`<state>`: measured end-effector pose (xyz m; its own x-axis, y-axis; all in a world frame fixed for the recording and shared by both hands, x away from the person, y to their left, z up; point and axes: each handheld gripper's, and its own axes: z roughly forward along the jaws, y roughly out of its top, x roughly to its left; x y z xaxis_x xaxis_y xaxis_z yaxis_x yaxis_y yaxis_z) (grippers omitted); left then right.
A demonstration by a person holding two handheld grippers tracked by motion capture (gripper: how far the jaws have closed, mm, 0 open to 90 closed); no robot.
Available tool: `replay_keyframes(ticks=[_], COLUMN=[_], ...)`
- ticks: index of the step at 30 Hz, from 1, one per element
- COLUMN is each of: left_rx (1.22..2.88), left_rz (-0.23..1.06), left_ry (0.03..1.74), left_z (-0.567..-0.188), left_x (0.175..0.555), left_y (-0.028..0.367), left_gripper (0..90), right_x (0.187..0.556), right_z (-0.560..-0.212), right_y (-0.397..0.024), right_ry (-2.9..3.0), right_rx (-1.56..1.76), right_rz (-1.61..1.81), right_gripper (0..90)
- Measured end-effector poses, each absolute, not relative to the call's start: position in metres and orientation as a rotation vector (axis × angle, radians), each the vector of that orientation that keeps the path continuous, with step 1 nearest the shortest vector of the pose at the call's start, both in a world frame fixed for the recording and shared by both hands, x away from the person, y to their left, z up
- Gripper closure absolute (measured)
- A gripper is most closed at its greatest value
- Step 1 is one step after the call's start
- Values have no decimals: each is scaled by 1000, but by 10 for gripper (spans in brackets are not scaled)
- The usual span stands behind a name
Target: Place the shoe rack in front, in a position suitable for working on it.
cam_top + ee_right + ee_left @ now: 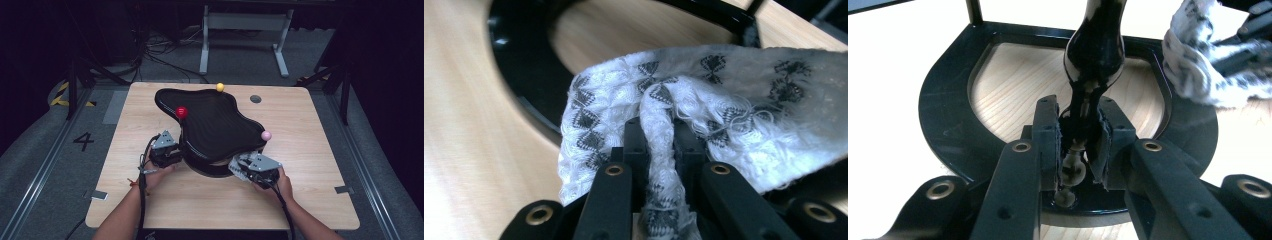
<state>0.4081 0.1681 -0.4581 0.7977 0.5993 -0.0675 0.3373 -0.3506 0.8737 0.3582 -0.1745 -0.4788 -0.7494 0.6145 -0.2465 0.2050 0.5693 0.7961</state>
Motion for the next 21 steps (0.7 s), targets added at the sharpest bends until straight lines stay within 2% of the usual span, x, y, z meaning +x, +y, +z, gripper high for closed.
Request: replay_keyframes(ticks=[7,21], left_rx=[1956,1984], left_rz=[300,279], left_ry=[687,641], left_z=[-459,-459], left_x=[408,407], left_y=[168,157], left_gripper=[749,749], right_x=[355,372], right_z=[-479,-479], right_y=[-166,-189], right_ry=[2313,2251], right_rx=[628,719], right_rz=[1088,1035], right_gripper=[810,809])
